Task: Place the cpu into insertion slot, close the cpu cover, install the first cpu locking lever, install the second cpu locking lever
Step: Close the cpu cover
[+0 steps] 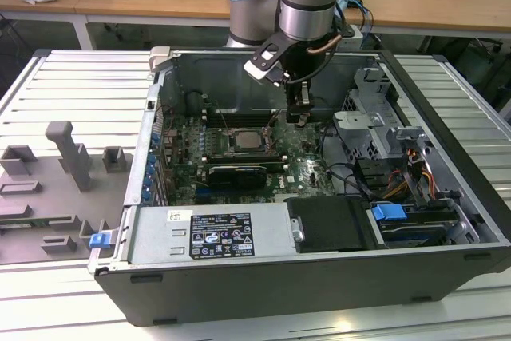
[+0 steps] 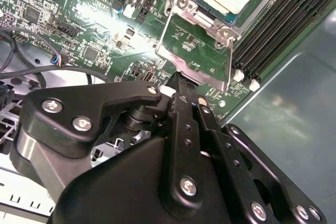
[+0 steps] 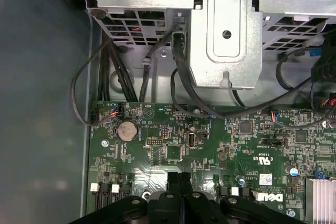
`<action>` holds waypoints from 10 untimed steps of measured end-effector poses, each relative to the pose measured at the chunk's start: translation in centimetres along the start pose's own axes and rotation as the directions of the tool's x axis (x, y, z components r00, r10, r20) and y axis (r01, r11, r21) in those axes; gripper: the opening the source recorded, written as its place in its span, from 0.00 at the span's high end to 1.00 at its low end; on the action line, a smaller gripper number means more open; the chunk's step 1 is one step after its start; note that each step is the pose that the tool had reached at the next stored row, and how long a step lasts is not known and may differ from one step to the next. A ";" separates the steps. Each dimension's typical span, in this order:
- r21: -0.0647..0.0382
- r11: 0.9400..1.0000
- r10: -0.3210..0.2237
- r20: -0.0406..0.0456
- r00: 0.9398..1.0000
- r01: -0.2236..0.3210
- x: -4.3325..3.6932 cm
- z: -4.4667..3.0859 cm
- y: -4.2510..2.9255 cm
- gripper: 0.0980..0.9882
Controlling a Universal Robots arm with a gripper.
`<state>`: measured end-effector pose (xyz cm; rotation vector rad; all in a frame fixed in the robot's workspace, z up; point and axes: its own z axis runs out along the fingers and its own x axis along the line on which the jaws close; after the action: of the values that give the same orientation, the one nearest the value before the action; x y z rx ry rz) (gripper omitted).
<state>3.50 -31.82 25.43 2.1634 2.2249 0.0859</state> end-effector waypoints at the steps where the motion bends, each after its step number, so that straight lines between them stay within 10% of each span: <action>1: 0.000 1.000 0.000 0.000 1.000 0.000 0.00 0.00 -0.07 0.99; 10: 0.000 1.000 0.000 0.000 1.000 0.000 0.01 -0.03 -0.48 0.99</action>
<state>3.01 -31.82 25.43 2.1637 2.2250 0.0862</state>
